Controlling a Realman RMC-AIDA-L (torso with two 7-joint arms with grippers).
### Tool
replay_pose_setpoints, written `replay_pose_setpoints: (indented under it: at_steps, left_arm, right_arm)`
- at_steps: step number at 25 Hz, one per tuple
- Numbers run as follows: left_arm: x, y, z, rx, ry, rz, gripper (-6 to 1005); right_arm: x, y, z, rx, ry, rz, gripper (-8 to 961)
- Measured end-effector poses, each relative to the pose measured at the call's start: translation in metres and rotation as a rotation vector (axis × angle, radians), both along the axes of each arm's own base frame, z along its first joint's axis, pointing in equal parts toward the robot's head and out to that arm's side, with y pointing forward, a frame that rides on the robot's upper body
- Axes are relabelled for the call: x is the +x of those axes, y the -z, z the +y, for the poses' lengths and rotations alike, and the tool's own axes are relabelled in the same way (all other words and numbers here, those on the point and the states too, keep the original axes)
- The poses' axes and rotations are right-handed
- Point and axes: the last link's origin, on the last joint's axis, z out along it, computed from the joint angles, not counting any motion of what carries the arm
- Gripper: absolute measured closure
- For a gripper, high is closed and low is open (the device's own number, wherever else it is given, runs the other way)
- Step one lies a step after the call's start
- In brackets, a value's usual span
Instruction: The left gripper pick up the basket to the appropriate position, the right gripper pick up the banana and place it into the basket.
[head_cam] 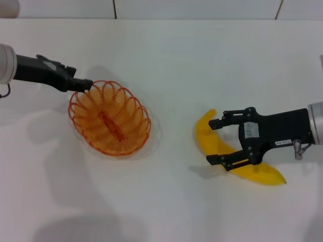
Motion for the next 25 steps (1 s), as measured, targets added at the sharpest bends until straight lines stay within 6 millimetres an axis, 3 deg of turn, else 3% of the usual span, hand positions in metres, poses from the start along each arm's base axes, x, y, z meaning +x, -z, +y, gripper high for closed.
replay_pose_setpoints:
  at_steps: [6,25]
  left_arm:
    - [-0.002,0.003,0.001,0.004,-0.03,0.034,324]
    - [-0.006,0.019,0.002,-0.016,0.01,0.073,326]
  right_arm:
    - [0.0,0.0,0.0,-0.004,0.003,-0.003,76]
    - [-0.003,0.002,0.001,-0.02,0.01,-0.003,76]
